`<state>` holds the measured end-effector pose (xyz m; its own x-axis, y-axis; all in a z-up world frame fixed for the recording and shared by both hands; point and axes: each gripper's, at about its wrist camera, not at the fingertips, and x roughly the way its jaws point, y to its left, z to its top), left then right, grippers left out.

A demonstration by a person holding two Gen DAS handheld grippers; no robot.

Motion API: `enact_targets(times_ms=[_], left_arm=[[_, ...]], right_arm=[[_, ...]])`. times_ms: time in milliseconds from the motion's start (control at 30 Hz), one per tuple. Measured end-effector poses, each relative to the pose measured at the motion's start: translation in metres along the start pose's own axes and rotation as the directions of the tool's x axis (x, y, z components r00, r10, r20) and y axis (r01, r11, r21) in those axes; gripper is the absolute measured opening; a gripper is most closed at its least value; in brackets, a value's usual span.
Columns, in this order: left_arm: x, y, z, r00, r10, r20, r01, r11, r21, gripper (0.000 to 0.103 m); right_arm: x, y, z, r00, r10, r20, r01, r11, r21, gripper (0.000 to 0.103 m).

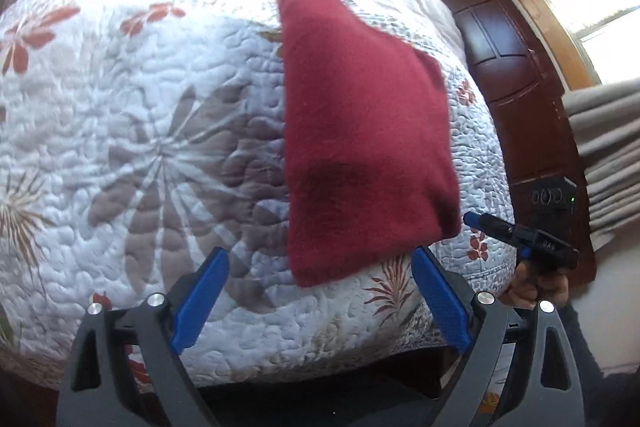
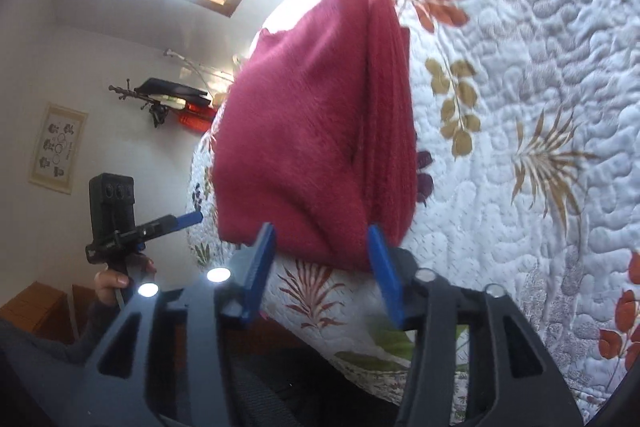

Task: Fold small clothes
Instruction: 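Grasp the red sweater bundle edge with the right tool and lift it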

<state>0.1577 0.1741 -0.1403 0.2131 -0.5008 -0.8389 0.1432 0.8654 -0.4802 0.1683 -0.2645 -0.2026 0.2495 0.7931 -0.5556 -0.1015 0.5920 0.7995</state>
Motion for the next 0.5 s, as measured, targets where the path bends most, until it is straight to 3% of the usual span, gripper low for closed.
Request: enact_targets(times_ms=[33,233,500], left_arm=[[-0.002,-0.008,0.003,1.000,0.008,0.004,-0.008,1.000,0.026,0.097],[-0.011,-0.046,0.017,0.997,0.070,0.029,-0.074,0.979,0.189,0.099],[-0.003,-0.032,0.029,0.991,0.131,0.003,-0.128,0.964,0.234,0.099]], right_arm=[[-0.005,0.004,0.002,1.000,-0.012,0.012,0.012,1.000,-0.001,0.067],[-0.001,0.018,0.030,0.993,-0.106,0.045,0.106,0.994,0.010,0.078],[0.028,0.037,0.068,0.979,-0.199,0.051,0.198,0.980,0.016,0.083]])
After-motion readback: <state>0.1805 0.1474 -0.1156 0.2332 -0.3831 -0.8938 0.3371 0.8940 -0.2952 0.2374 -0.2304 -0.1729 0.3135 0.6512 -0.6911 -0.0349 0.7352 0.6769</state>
